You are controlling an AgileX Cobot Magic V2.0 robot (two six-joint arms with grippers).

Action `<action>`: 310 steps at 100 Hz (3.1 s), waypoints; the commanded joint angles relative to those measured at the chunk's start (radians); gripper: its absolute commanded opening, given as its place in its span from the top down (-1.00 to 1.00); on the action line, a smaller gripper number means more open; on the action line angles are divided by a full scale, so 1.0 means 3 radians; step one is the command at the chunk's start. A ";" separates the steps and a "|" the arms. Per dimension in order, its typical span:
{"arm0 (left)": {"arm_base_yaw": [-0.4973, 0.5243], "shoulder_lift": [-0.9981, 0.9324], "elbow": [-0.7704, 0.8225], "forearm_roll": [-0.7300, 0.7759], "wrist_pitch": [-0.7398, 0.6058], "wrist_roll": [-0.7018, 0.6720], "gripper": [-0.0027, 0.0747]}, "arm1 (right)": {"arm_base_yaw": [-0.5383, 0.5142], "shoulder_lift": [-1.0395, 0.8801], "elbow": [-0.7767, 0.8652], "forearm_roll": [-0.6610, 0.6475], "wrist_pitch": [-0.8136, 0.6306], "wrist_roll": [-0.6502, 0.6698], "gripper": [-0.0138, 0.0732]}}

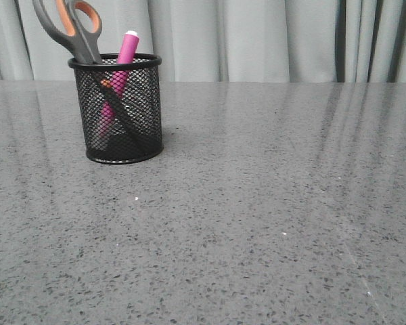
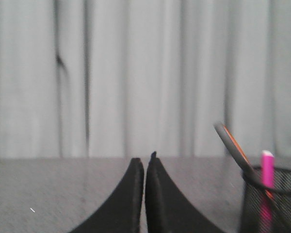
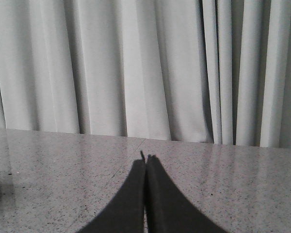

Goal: Put pen and scissors into bin

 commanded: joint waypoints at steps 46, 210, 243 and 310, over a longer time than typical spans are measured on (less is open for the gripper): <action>0.0496 -0.0177 0.0032 0.1545 0.0844 -0.1482 0.99 | -0.0014 0.0026 -0.0088 0.0021 -0.0210 -0.0041 0.84; 0.0595 -0.0311 0.0422 0.1531 0.0425 -0.1613 0.99 | -0.0014 0.0026 -0.0088 0.0009 -0.0168 -0.0082 0.84; 0.0595 -0.0311 0.0422 0.1531 0.0425 -0.1613 0.99 | -0.0014 0.0026 -0.0088 0.1593 0.0509 -0.1801 0.84; 0.0595 -0.0311 0.0422 0.1531 0.0425 -0.1613 0.99 | -0.0211 -0.0520 0.0259 0.1575 0.1059 -0.1779 0.84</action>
